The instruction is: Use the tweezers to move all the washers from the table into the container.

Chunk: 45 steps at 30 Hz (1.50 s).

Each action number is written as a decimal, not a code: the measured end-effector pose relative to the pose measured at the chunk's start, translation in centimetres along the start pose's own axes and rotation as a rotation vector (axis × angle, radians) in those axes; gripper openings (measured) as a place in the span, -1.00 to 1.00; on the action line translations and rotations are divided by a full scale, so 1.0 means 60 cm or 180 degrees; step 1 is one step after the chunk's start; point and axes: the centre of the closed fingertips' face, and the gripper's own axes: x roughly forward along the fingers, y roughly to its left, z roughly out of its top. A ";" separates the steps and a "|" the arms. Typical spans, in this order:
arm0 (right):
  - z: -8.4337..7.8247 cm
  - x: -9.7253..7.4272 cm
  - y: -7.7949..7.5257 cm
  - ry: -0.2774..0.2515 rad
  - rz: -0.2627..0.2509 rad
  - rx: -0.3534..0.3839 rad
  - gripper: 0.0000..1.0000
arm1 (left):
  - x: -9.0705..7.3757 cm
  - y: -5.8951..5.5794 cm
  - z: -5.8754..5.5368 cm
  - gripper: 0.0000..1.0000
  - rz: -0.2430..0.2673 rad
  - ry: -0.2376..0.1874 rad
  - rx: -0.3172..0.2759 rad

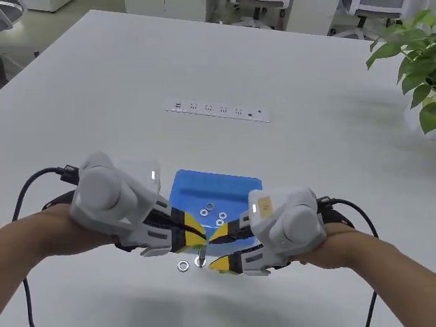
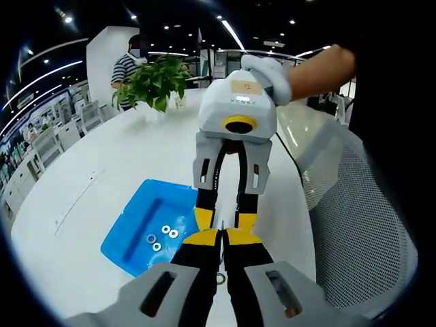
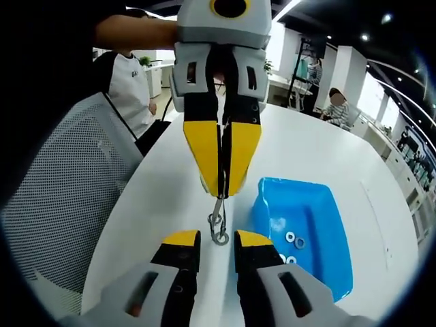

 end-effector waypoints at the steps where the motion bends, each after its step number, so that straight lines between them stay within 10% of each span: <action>1: 0.001 0.003 0.000 0.0007 0.0019 -0.0012 -0.62 | 0.000 0.000 0.000 -0.90 -0.0001 0.0002 -0.0002; 45: -0.003 0.025 0.006 0.0151 0.0200 0.0062 -0.86 | -0.001 -0.004 -0.001 -0.89 -0.0007 0.0007 0.0004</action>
